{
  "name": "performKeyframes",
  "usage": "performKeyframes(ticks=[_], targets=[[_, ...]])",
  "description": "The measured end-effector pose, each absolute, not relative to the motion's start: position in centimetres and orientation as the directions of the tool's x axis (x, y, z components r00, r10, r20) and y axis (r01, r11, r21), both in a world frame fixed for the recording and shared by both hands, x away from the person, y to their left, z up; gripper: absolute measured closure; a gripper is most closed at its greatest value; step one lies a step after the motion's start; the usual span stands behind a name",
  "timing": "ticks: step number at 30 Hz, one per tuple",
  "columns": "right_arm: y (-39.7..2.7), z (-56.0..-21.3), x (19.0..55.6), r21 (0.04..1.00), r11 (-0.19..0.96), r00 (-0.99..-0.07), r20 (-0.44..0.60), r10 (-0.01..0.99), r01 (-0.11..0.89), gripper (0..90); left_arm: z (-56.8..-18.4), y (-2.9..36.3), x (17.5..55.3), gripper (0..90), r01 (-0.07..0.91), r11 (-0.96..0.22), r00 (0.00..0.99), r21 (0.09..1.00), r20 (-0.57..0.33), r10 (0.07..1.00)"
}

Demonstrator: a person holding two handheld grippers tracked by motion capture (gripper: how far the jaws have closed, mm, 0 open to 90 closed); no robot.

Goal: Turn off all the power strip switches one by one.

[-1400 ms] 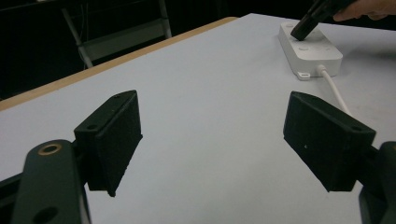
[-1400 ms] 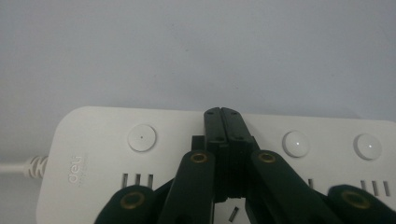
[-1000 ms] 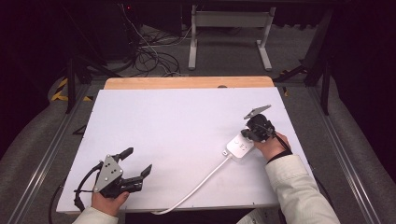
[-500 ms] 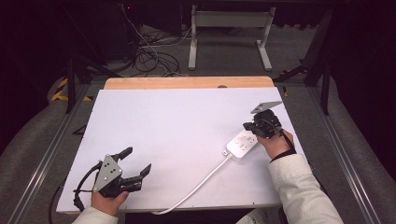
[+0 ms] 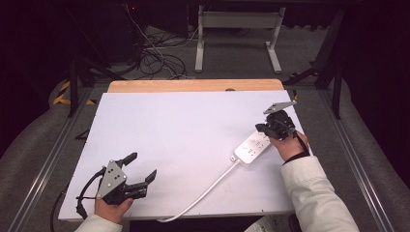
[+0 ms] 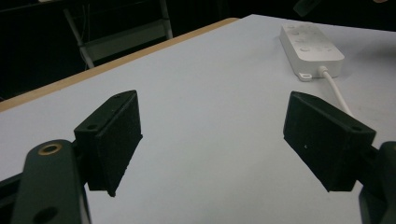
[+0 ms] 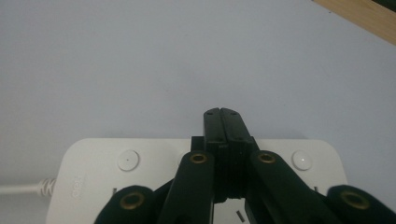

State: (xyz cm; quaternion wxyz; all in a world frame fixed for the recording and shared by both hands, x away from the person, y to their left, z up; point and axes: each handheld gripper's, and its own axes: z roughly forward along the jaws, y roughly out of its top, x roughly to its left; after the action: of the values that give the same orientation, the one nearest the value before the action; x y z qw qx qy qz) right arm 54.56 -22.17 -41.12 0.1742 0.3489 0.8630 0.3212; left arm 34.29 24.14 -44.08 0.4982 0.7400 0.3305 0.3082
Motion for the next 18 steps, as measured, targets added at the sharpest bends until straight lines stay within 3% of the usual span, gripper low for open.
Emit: performKeyframes(ticks=[18], targets=[[-23.8, -43.1, 56.6, 0.621, 0.549, -0.666, -0.057, 0.743, 0.559, 90.0, -44.1, 24.2, 34.4, 19.9, 0.186, -0.289, 0.592, 0.939, 0.128, 0.796]])
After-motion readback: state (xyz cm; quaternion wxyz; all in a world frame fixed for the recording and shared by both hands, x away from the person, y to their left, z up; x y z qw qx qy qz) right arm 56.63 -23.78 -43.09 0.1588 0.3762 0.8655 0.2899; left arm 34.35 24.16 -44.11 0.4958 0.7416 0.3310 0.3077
